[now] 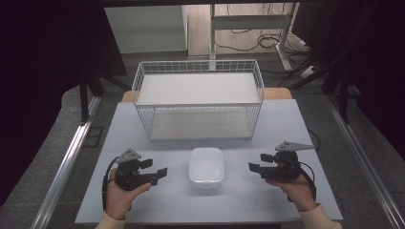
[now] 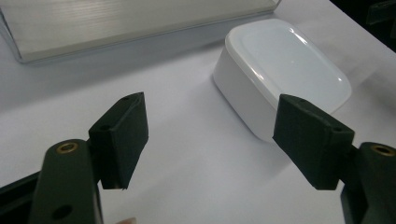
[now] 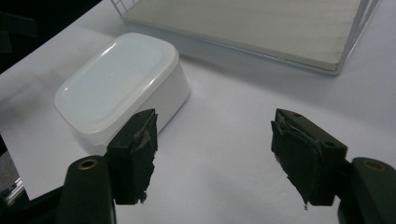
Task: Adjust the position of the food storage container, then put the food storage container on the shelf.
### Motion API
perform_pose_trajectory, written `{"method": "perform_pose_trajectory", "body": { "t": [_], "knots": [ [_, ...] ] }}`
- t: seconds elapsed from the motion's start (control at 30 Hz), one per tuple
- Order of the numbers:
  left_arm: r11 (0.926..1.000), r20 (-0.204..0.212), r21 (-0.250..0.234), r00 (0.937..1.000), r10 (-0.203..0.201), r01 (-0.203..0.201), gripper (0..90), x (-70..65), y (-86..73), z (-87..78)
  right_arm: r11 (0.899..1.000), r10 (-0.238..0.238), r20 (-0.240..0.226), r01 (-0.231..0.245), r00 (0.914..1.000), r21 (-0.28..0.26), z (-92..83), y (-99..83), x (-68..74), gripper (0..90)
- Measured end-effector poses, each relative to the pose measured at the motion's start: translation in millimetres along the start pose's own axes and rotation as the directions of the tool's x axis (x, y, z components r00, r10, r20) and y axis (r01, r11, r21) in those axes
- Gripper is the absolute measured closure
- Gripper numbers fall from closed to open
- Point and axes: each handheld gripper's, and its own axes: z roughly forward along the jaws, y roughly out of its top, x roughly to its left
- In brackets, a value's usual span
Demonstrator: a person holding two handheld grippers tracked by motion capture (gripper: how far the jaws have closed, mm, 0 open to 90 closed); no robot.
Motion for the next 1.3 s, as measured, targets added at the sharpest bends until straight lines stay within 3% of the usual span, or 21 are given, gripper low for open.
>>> {"method": "perform_pose_trajectory", "body": {
  "t": [0.3,0.7,1.03,1.17,1.23,1.27,1.3],
  "knots": [
    [1.0,0.007,-0.003,1.0,-0.005,0.005,26.1,-2.1,1.7,2.7,0.999,0.026,-0.001,-0.026,0.9996,-0.023,-3.0,-0.3,4.4,26.9],
    [0.9983,0.049,0.004,0.9971,-0.059,0.059,25.7,-4.6,9.8,10.0,0.999,0.041,-0.05,-0.041,0.9979,0.002,8.3,-1.4,15.5,25.1],
    [0.9879,0.107,0.027,0.9821,-0.155,0.153,25.6,-2.7,25.2,22.8,0.998,0.057,-0.104,-0.055,0.993,0.018,22.1,13.2,24.5,26.7],
    [0.9783,0.136,0.062,0.9694,-0.205,0.198,25.9,-2.4,28.8,35.6,0.994,0.104,-0.154,-0.1,0.9826,0.036,34.4,17.6,26.0,32.0],
    [0.9772,0.142,0.072,0.9677,-0.208,0.2,26.2,-2.2,29.4,38.6,0.991,0.129,-0.166,-0.124,0.9775,0.045,40.1,17.9,25.2,34.3],
    [0.9731,0.159,0.088,0.9615,-0.224,0.213,26.7,-2.0,30.2,44.5,0.99,0.139,-0.172,-0.132,0.9752,0.055,43.2,17.9,24.8,35.5],
    [0.9731,0.159,0.088,0.9615,-0.224,0.213,26.9,-2.0,30.2,44.5,0.99,0.139,-0.172,-0.132,0.9752,0.055,43.2,17.9,24.8,35.5]
  ]
}}
